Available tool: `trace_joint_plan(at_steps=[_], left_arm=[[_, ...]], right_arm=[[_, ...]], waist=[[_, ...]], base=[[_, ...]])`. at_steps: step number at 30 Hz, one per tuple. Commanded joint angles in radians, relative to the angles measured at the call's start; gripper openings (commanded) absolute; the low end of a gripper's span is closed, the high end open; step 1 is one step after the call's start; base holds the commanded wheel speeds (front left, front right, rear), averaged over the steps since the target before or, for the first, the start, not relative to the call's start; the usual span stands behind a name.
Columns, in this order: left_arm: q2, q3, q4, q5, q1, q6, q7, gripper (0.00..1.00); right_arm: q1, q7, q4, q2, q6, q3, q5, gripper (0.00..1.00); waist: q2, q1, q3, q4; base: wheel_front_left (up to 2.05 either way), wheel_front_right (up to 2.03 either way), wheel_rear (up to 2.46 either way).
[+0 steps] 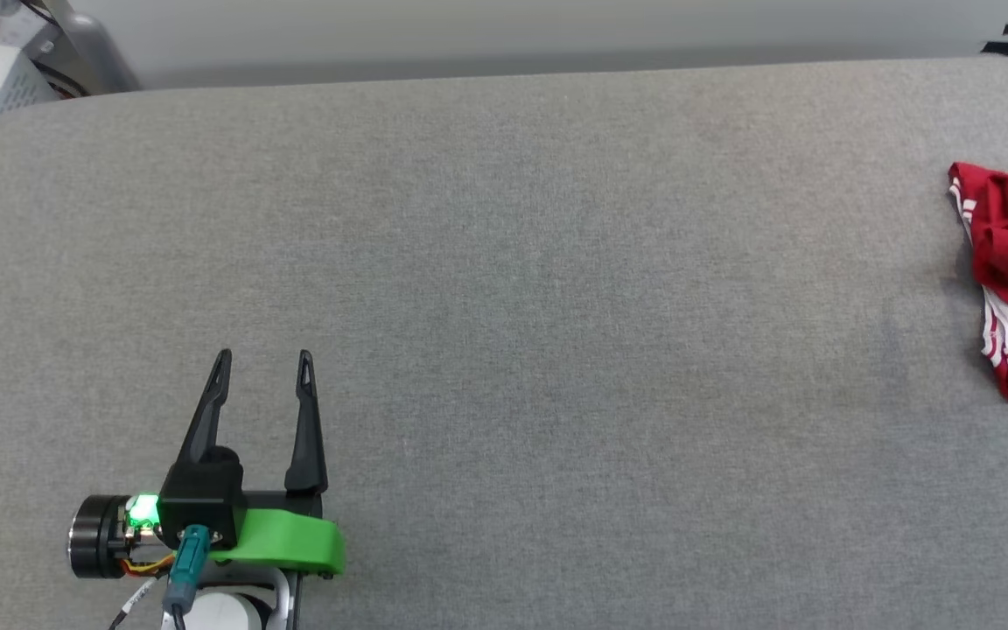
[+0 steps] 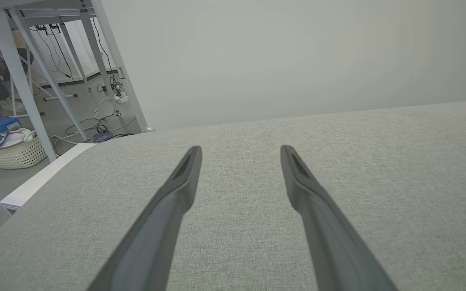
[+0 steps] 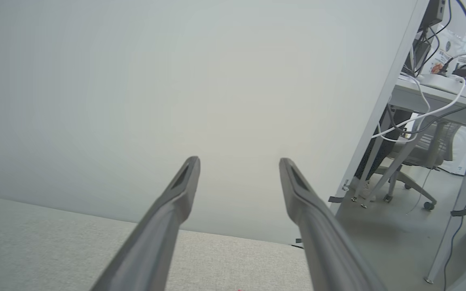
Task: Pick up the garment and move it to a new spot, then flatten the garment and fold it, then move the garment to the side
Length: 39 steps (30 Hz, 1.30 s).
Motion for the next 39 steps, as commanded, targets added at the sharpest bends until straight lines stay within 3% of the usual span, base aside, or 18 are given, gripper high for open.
trace_joint_plan(at_steps=[1, 7, 13, 20, 25, 39], left_arm=[[-0.004, 0.003, 0.01, -0.005, 0.018, -0.006, -0.006, 1.0], [-0.009, 0.004, 0.046, -0.004, 0.036, -0.015, -0.006, 1.0], [-0.013, 0.004, 0.073, 0.0, 0.048, -0.021, -0.006, 1.0], [-0.017, 0.002, 0.093, 0.004, 0.072, -0.029, -0.006, 1.0], [-0.02, 0.001, 0.088, 0.0, 0.103, -0.042, -0.006, 1.0], [-0.025, -0.001, 0.062, 0.001, 0.147, -0.062, -0.006, 1.0]], right_arm=[[0.046, -0.008, -0.05, 0.046, -0.001, -0.01, -0.022, 1.0], [0.208, -0.008, -0.195, 0.208, -0.001, -0.018, -0.078, 1.0], [0.357, -0.008, -0.203, 0.305, -0.001, 0.006, -0.097, 1.0], [0.507, -0.008, -0.193, 0.362, -0.001, -0.01, -0.113, 1.0], [0.603, -0.008, -0.251, 0.392, -0.001, -0.034, -0.131, 1.0], [0.716, -0.008, -0.351, 0.43, -0.001, -0.032, -0.179, 1.0]], waist=[[0.0, 0.0001, -0.068, 0.039], [0.0, 0.0001, -0.115, 0.06], [0.0, 0.0001, -0.15, 0.075], [0.0, 0.0001, -0.192, 0.08], [0.0, 0.0001, -0.223, 0.077], [0.0, 0.0001, -0.252, 0.081]], base=[[0.0, 0.0, 0.0], [0.0, 0.0, 0.0], [0.0, 0.0, 0.0], [0.0, 0.0, 0.0], [0.0, 0.0, 0.0], [0.0, 0.0, 0.0]])
